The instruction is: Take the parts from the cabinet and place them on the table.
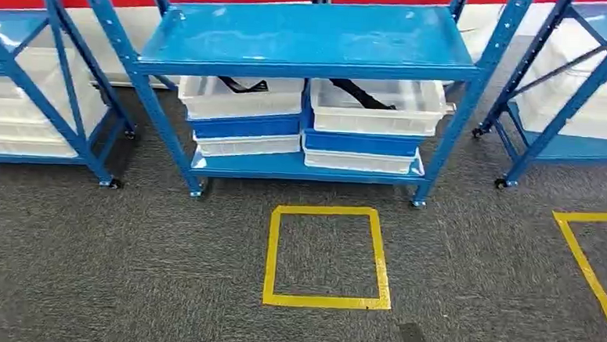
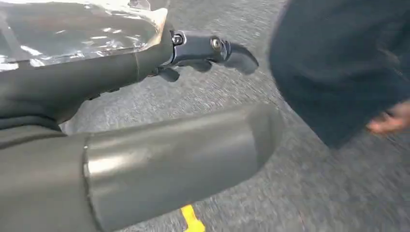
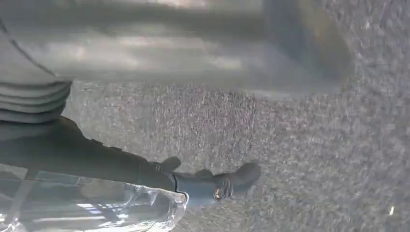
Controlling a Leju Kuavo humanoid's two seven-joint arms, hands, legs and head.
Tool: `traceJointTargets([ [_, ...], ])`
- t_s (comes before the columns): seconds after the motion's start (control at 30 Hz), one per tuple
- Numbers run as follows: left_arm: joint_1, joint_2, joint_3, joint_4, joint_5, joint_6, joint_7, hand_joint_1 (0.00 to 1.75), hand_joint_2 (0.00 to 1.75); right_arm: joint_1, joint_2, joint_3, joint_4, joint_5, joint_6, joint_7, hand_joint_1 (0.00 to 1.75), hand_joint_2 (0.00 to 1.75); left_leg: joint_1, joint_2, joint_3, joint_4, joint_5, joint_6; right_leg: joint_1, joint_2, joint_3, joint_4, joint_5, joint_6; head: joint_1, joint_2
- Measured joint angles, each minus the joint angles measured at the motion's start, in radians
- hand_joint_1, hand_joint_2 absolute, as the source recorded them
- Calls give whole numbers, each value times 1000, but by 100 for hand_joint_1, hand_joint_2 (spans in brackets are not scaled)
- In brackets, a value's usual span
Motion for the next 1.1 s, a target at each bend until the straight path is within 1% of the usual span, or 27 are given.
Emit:
traceJointTargets([
  [0.07, 0, -1, -3, 0, -2, 0, 0, 0, 0, -1, -4, -4, 0, 0, -1, -5, 0, 0, 2, -5, -93, 152, -76, -9, 4, 24, -2, 1, -3, -5, 0, 0],
  [0.1, 0, -1, -3, 0, -1, 0, 0, 0, 0, 1, -5, -7, 0, -3, -1, -7, 0, 0, 2, -5, -139, 219, -100, -11, 6, 34, -1, 1, -6, -9, 0, 0],
  [0.13, 1, -1, -4, 0, -1, 0, 0, 0, 0, 3, -5, -10, 0, -3, -1, -8, 0, 0, 2, -5, -168, 243, -99, -11, 8, 43, 1, 1, -9, -12, 0, 0],
  [0.17, 2, -2, -5, 0, -1, 0, 0, 0, 0, 5, -5, -13, 0, -3, -3, -11, 0, 0, 2, -5, -178, 225, -74, -8, 8, 53, 5, 1, -12, -15, 0, 0],
  [0.2, 2, -2, -5, 0, -1, 2, 0, 0, 0, 5, -5, -16, 0, 0, -5, -13, 0, 0, 1, -7, -168, 164, -19, -2, 8, 63, 12, 1, -16, -15, 0, 0],
  [0.27, 2, -2, -6, 0, -1, 6, 0, 0, 0, 4, -5, -17, 0, 14, -9, -18, 0, 0, 0, -16, -122, -5, 119, 13, 8, 71, 22, 0, -24, -12, 0, 0],
  [0.3, 0, 0, -6, 0, -1, 8, 1, 0, 0, 4, -4, -17, 0, 21, -10, -19, 0, 0, -4, -17, -119, -25, 119, 16, 8, 79, 31, 0, -27, -9, 1, 0],
  [0.33, -3, -1, -8, 0, -1, 11, 1, 0, 0, 5, -4, -17, 0, 23, -11, -19, 0, 0, -10, -14, -132, -11, 77, 26, 10, 82, 25, -4, -28, -4, -1, 0],
  [0.4, -5, 1, -8, 0, 0, 16, 1, 0, 0, 5, -4, -17, 0, 26, -16, -19, 0, 0, -19, -25, -132, -18, 104, 42, 12, 82, 25, -9, -35, 9, -3, 0],
  [0.43, -4, 1, -8, 0, 0, 18, 0, 0, 0, 5, -4, -17, 0, 28, -16, -19, 0, 0, -21, -30, -122, -32, 119, 50, 14, 83, 26, -18, -35, 18, -8, 0],
  [0.47, -4, 0, -8, 0, -1, 18, -1, 0, 0, 5, -3, -17, 0, 30, -16, -18, 0, 0, -12, -29, -102, -49, 135, 51, 15, 79, 32, -12, -39, 19, -6, 0],
  [0.5, -5, -2, -8, 0, -1, 18, -1, 0, 0, 6, -5, -17, 0, 30, -16, -18, 0, 0, -8, -26, -100, -56, 140, 48, 12, 70, 31, -4, -43, 18, -6, 0],
  [0.53, -7, -5, -8, 0, -2, 19, -5, 0, 0, 4, -7, -16, 0, 31, -16, -16, 0, 0, -13, -26, -96, -62, 140, 51, 18, 52, 15, 29, -66, 11, -5, 0],
  [0.57, -6, -5, -9, 0, -3, 19, -6, 0, 0, 0, -7, -16, 0, 31, -17, -14, 0, 0, -16, -24, -96, -61, 143, 58, 21, 49, -23, 101, -105, -2, -10, 0],
  [0.6, -7, -5, -9, 0, -3, 19, -7, 0, 0, -1, -11, -17, 0, 31, -17, -10, 0, 0, -19, -22, -96, -62, 142, 59, 25, 49, -70, 187, -141, -10, -12, 0],
  [0.63, -6, -5, -10, 0, -6, 18, -9, 0, 0, -1, -14, -17, 0, 30, -17, -7, 0, 0, -23, -20, -97, -62, 141, 62, 29, 49, -115, 266, -166, -12, -11, 0],
  [0.67, -6, -5, -10, 0, -6, 17, -10, 0, 0, 1, -16, -17, 0, 30, -17, -5, 0, 0, -26, -20, -97, -62, 139, 63, 30, 49, -141, 306, -168, -7, -12, 0],
  [0.7, -6, -5, -9, 0, -6, 16, -11, 0, 0, 4, -16, -17, 0, 29, -17, -4, 0, 0, -27, -21, -95, -62, 136, 64, 31, 49, -143, 294, -153, 1, -12, 0],
  [0.73, -6, -5, -10, 0, -6, 14, -13, 0, 0, 5, -18, -17, 0, 28, -17, -4, 0, 0, -28, -22, -91, -61, 133, 63, 31, 48, -125, 239, -117, 14, -12, 0],
  [0.8, -7, -6, -9, 0, -5, 10, -18, 0, 0, 4, -19, -18, 0, 23, -17, -1, 0, 0, -27, -24, -82, -56, 117, 52, 25, 41, -52, 50, -21, 43, -11, 0],
  [0.83, -5, 1, -9, 0, -4, 6, -18, 0, 0, 5, -14, -18, 1, 22, -17, -1, 0, 0, -39, -25, -88, -48, 108, 43, 20, 29, -41, 12, -3, 47, -13, 0],
  [0.87, -6, 1, -10, 0, -3, 5, -19, 0, 0, 5, -15, -18, 2, 21, -17, 1, 0, 0, -41, -26, -92, -37, 99, 46, 16, 38, -38, 8, 1, 28, -16, 0],
  [0.9, -6, 2, -10, 0, -3, 5, -20, 0, 0, 7, -15, -18, 2, 21, -17, 3, 0, 0, -41, -26, -90, -42, 99, 44, 16, 38, -40, 9, -2, 19, -20, 0],
  [0.97, -6, 5, -10, 0, -3, 5, -22, 0, 0, 10, -13, -19, 2, 20, -17, 8, 0, 0, -37, -26, -90, -40, 90, 40, 18, 39, -38, 12, -8, 10, -19, 0],
  [1.0, -7, 5, -10, 0, -3, 5, -23, 0, 0, 10, -9, -19, 2, 20, -17, 10, 0, 0, -33, -24, -89, -32, 82, 31, 17, 41, -29, 11, -15, 0, -21, 0],
  [1.07, -8, 2, -10, 0, -3, 4, -24, 0, 0, 9, -14, -19, 2, 21, -17, 10, 0, 0, -28, -16, -133, 51, 50, 17, 17, 40, -17, 9, -22, -11, -20, 0],
  [1.1, -9, 2, -10, 0, -3, 4, -24, 0, 0, 8, -14, -19, 2, 21, -17, 10, 0, 0, -26, -15, -152, 85, 39, 14, 18, 40, -13, 10, -25, -14, -20, 0],
])
